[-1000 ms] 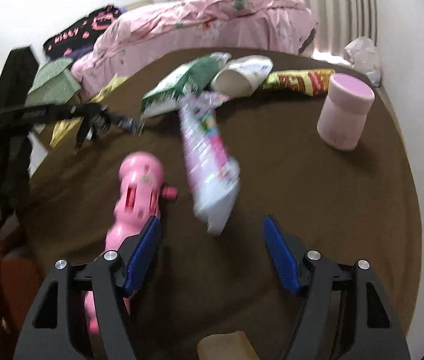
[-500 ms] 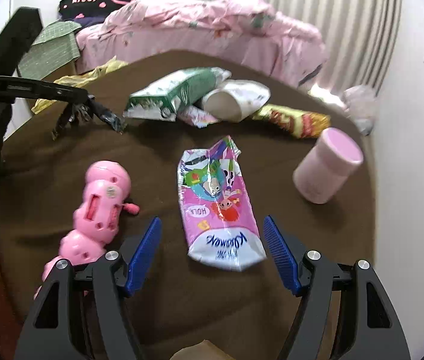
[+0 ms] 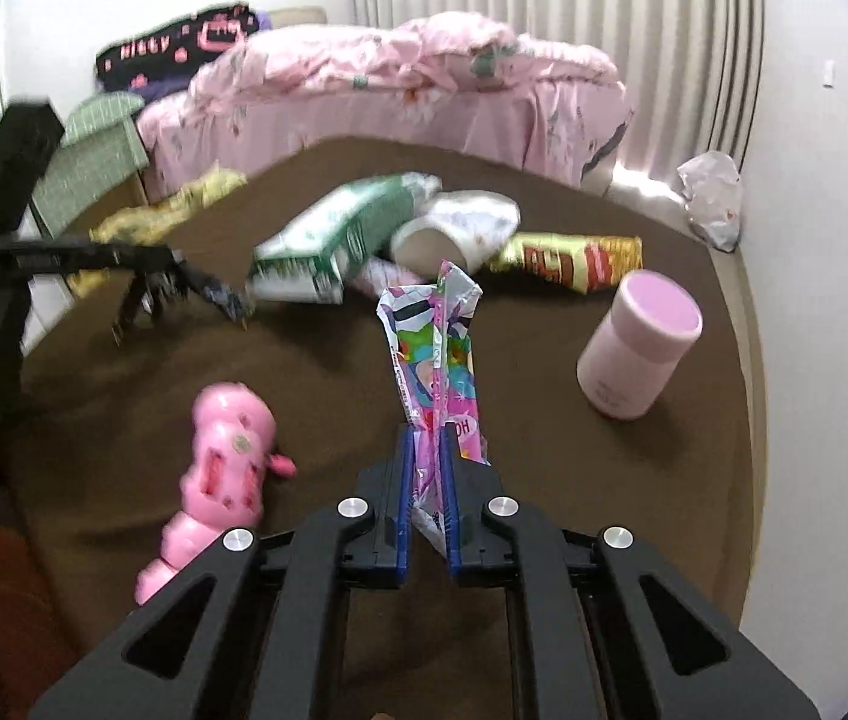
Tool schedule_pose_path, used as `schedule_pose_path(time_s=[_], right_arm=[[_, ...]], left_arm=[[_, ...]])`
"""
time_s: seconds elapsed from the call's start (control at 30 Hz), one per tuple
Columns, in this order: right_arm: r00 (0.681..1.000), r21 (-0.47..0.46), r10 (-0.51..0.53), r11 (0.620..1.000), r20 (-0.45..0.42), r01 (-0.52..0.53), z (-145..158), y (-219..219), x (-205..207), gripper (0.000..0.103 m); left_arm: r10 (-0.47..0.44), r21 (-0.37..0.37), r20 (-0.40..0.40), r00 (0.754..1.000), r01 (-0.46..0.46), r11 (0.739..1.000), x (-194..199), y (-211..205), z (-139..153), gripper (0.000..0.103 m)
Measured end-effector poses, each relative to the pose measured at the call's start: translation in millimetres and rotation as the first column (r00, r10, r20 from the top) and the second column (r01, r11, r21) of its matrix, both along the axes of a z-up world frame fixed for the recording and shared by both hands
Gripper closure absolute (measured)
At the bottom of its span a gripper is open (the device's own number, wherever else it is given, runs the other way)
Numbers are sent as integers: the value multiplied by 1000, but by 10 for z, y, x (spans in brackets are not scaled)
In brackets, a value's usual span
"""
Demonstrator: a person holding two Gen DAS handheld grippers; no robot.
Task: Collect trash
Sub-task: 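Grasp the pink Kleenex tissue packet with the right gripper while the left holds its wrapper, then carry both items into the yellow bag and open both grippers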
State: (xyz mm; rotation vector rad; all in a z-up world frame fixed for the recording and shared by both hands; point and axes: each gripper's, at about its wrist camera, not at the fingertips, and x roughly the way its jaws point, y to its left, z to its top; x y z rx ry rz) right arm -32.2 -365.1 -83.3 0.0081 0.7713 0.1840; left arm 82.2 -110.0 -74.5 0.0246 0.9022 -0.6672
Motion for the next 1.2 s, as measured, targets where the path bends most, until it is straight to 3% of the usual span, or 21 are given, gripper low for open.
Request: schedule_pose_path(time_s=[0.27, 0.47, 0.57, 0.7, 0.77, 0.87, 0.97, 1.03, 1.13, 1.2], right_arm=[[996, 59, 12, 998, 94, -18, 295, 154, 139, 94], [987, 70, 70, 994, 142, -80, 500, 408, 337, 94], [983, 63, 100, 992, 151, -110, 565, 548, 432, 94], [977, 71, 137, 986, 165, -150, 695, 771, 699, 94], [974, 101, 160, 979, 160, -178, 764, 892, 880, 94], [964, 128, 222, 962, 144, -241, 856, 1187, 1213, 94], [952, 179, 290, 936, 96, -303, 868, 1522, 1600, 94], [944, 177, 324, 927, 66, -331, 842, 1769, 1822, 94], [927, 185, 375, 910, 21, -372, 760, 2154, 2155, 94], [920, 205, 392, 901, -10, -382, 687, 2370, 2376, 94]], left_arm=[[13, -26, 36, 999, -13, 1000, -3, 76, 116, 89], [156, -89, 107, 982, -147, 985, 152, 540, 380, 88], [311, -126, 170, 935, -293, 948, 272, 988, 538, 88], [550, -181, 180, 816, -522, 834, 460, 1691, 566, 89], [598, -193, 161, 785, -569, 799, 536, 1867, 500, 89], [596, -173, 121, 794, -574, 800, 698, 1971, 286, 89], [563, -94, -5, 826, -561, 822, 982, 1955, -121, 89], [544, -94, -62, 837, -548, 831, 1095, 1955, -295, 89], [558, -55, -96, 824, -564, 824, 1245, 1978, -468, 88], [599, -14, -100, 795, -603, 798, 1315, 2038, -550, 88]])
